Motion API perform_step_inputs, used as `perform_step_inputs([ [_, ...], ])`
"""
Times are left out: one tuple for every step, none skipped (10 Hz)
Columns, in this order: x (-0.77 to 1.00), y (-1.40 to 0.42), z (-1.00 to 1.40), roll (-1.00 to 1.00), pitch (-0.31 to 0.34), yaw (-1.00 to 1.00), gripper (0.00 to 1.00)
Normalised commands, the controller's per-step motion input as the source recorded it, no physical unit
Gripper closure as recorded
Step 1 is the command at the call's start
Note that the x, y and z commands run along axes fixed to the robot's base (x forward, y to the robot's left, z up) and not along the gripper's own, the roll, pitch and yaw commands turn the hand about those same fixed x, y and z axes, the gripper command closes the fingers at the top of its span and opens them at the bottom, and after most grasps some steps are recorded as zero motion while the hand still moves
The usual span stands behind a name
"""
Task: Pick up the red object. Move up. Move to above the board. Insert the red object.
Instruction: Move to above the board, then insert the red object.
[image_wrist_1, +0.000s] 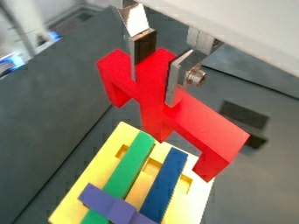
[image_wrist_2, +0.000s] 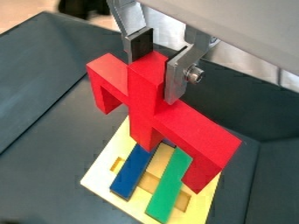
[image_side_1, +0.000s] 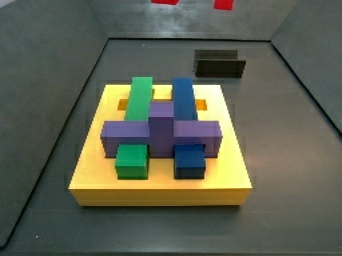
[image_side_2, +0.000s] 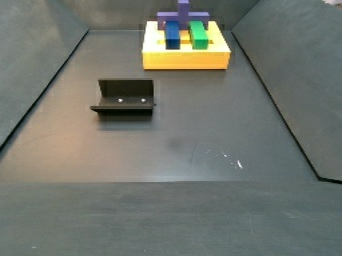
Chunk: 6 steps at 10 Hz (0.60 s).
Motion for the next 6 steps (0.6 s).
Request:
perform_step_inputs([
  [0.06,-0.03,0.03,0.1,0.23,1.0,1.0],
  [0.08,-0.03,0.03,0.1,0.204,0.57,1.0],
  [0.08,-0.03,0.03,0.09,0.183,0.33,1.0],
  [0.0,0.0,-0.14,-0.02,-0.027,0.0,1.0],
  [0.0,0.0,-0.19,-0.02,-0.013,-0.02,1.0],
  [0.09,0.0,-0.3,-0.03,0.0,-0.07,1.0],
])
